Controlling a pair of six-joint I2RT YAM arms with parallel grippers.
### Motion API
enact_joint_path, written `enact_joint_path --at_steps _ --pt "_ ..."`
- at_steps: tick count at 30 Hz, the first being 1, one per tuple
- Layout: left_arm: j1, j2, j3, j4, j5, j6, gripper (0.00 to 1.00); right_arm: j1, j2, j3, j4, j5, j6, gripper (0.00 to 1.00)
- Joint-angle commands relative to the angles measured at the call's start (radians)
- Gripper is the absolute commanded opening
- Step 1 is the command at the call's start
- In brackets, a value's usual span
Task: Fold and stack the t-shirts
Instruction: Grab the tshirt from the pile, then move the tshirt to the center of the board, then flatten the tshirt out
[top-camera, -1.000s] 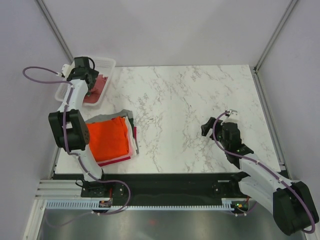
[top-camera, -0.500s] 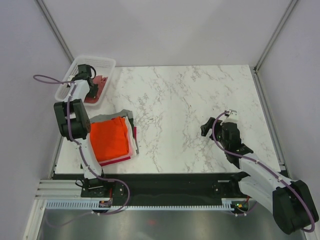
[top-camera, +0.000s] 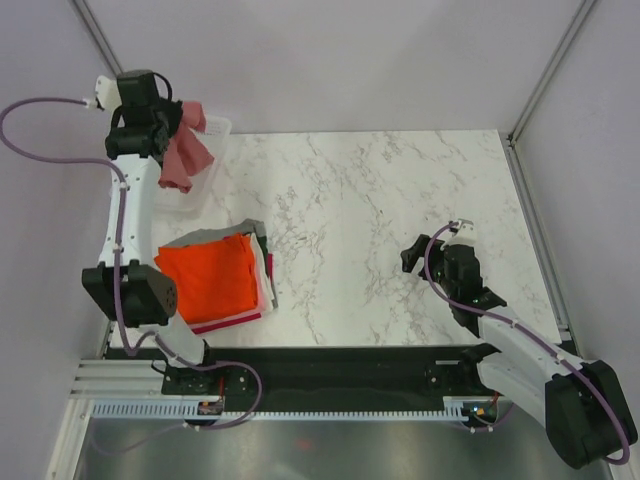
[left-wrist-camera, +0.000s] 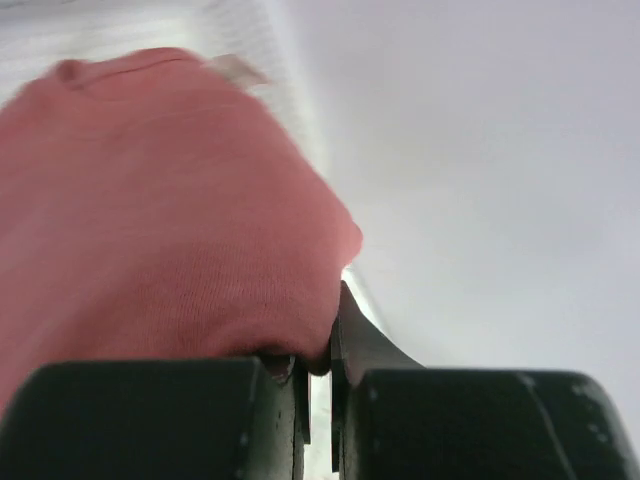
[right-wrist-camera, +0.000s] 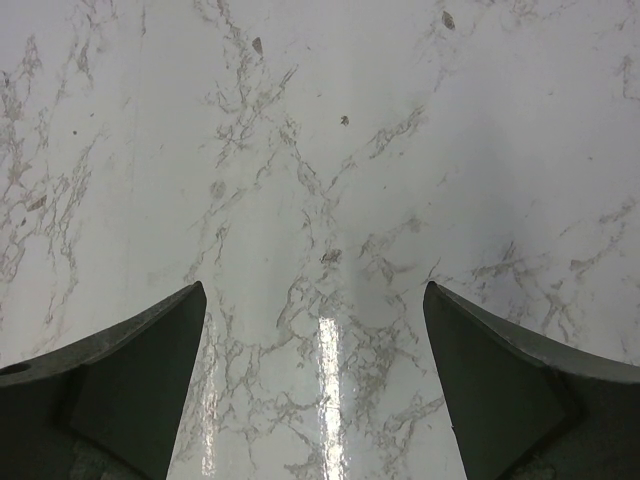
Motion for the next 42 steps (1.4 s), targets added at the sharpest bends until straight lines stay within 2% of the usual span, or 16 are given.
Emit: enact_joint_path --at_steps 1,5,7,15,19,21,22,24,25,28,29,32,36,38,40,42 --pt "-0.095 -0.167 0.127 0.077 -0.015 0.097 0.02 0.001 -0.012 0.009 0.04 -0.001 -0.004 0.98" --pt "-0.278 -0.192 0.213 0.095 -0.012 0.115 0.02 0.001 -0.011 0.012 0.034 0.002 -0.003 0.98" --pt "-0.377 -0.182 0.23 0.141 0.052 0.111 0.02 0.001 -0.014 0.012 0.034 0.008 -0.003 0.98" --pt "-0.519 0.054 0.397 0.183 0.391 0.02 0.02 0.001 -0.076 -0.008 0.015 0.047 0.002 0.98" --pt "-0.584 0.147 0.425 0.195 0.514 0.052 0.05 0.0 -0.126 -0.02 -0.001 0.086 0.009 0.98" --pt "-0.599 0.146 0.388 0.169 0.544 0.1 0.82 0.001 -0.158 -0.027 -0.011 0.108 0.014 0.98" --pt "-0.602 0.146 0.389 0.137 0.549 0.134 0.99 0.001 -0.168 -0.033 -0.014 0.113 0.016 0.98" --pt "-0.616 0.123 0.389 -0.048 0.475 0.255 1.0 0.001 -0.196 -0.039 -0.018 0.122 0.02 0.98" --pt "-0.619 0.091 0.344 -0.075 0.442 0.293 1.0 0.001 -0.204 -0.043 -0.02 0.131 0.022 0.98" --pt "-0.627 -0.101 0.019 -0.029 0.354 0.344 1.0 0.001 -0.219 -0.048 -0.026 0.148 0.025 0.98" --pt "-0.627 -0.157 -0.158 0.003 0.35 0.355 1.0 0.001 -0.221 -0.048 -0.028 0.151 0.025 0.98" --pt "-0.625 -0.343 -0.465 0.176 0.373 0.4 1.0 0.001 -0.221 -0.048 -0.031 0.16 0.031 0.98" --pt "-0.627 -0.521 -0.691 0.256 0.272 0.416 1.0 0.001 -0.21 -0.037 -0.04 0.174 0.034 0.98" --pt "-0.627 -0.543 -0.758 0.258 0.259 0.418 1.0 0.001 -0.207 -0.036 -0.043 0.178 0.042 0.97" --pt "-0.627 -0.549 -0.789 0.256 0.259 0.419 1.0 0.001 -0.19 -0.022 -0.051 0.209 0.048 0.94" --pt "-0.627 -0.547 -0.821 0.255 0.259 0.418 1.0 0.001 -0.15 0.016 -0.066 0.22 0.054 0.84"
